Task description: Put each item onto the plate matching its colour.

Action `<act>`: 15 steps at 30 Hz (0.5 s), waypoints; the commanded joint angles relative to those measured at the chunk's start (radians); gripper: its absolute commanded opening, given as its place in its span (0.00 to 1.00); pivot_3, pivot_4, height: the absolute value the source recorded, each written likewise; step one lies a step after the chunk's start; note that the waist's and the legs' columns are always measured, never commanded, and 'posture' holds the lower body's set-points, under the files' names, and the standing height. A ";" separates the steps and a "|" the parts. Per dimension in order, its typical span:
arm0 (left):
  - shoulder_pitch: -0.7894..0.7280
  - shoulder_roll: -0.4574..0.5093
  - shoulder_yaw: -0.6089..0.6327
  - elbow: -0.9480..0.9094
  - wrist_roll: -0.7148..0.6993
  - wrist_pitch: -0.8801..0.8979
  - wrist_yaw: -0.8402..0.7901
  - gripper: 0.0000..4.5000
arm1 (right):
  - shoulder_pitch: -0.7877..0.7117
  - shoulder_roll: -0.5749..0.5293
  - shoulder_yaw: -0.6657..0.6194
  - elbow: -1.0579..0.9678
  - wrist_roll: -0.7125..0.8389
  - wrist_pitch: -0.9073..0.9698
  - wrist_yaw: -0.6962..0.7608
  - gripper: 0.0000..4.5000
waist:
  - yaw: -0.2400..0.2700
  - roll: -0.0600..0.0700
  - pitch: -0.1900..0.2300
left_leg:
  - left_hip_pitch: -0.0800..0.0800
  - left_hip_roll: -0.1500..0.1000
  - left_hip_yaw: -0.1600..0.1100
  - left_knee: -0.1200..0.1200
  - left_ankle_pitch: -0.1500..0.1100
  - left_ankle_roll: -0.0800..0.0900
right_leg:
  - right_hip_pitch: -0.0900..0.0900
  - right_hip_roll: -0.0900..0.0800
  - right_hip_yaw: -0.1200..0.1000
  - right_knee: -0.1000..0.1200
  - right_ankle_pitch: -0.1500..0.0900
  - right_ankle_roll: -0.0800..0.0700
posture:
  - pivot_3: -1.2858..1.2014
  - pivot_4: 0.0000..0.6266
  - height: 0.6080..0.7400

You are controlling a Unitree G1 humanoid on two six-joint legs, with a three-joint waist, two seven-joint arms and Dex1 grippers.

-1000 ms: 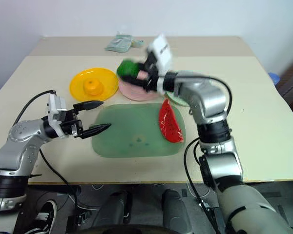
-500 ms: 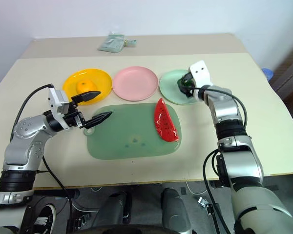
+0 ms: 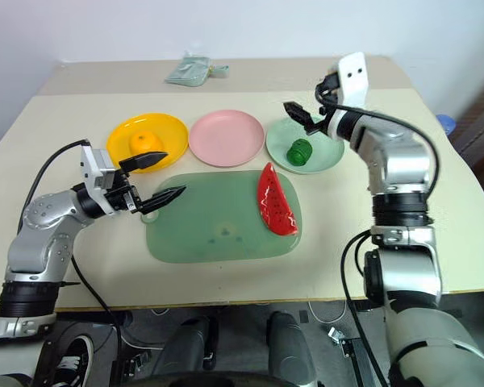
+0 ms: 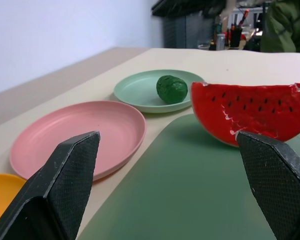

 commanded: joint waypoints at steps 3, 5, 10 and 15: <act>-0.009 0.030 -0.001 -0.022 -0.029 0.034 -0.046 1.00 | 0.082 -0.105 0.047 -0.317 0.155 0.339 0.082 0.99 | -0.001 0.000 0.000 | 0.000 0.000 0.000 0.000 0.000 0.000 | 0.000 0.000 0.000 0.000 0.000 0.000 | 0.52 0.24 1.00; -0.014 0.027 0.002 -0.015 -0.026 0.032 -0.050 1.00 | 0.089 -0.109 0.035 -0.383 0.192 0.430 0.059 0.99 | -0.002 0.000 0.000 | 0.000 0.000 0.000 0.000 0.000 0.000 | 0.000 0.000 0.000 0.000 0.000 0.000 | 0.52 0.24 1.00; -0.021 0.009 -0.004 -0.016 -0.017 0.021 -0.046 1.00 | 0.132 -0.087 0.041 -0.490 0.184 0.568 -0.062 0.99 | -0.001 0.000 0.000 | 0.000 0.000 0.000 0.000 0.000 0.000 | 0.000 0.000 0.000 0.000 0.000 0.000 | 0.52 0.24 1.00; -0.030 0.005 -0.011 -0.003 -0.012 0.032 -0.045 1.00 | 0.224 -0.008 0.035 -0.562 0.190 0.621 -0.161 0.99 | 0.005 -0.001 0.000 | 0.000 0.000 0.000 0.001 0.000 0.000 | 0.000 0.000 0.000 0.000 0.000 0.000 | 0.52 0.24 1.00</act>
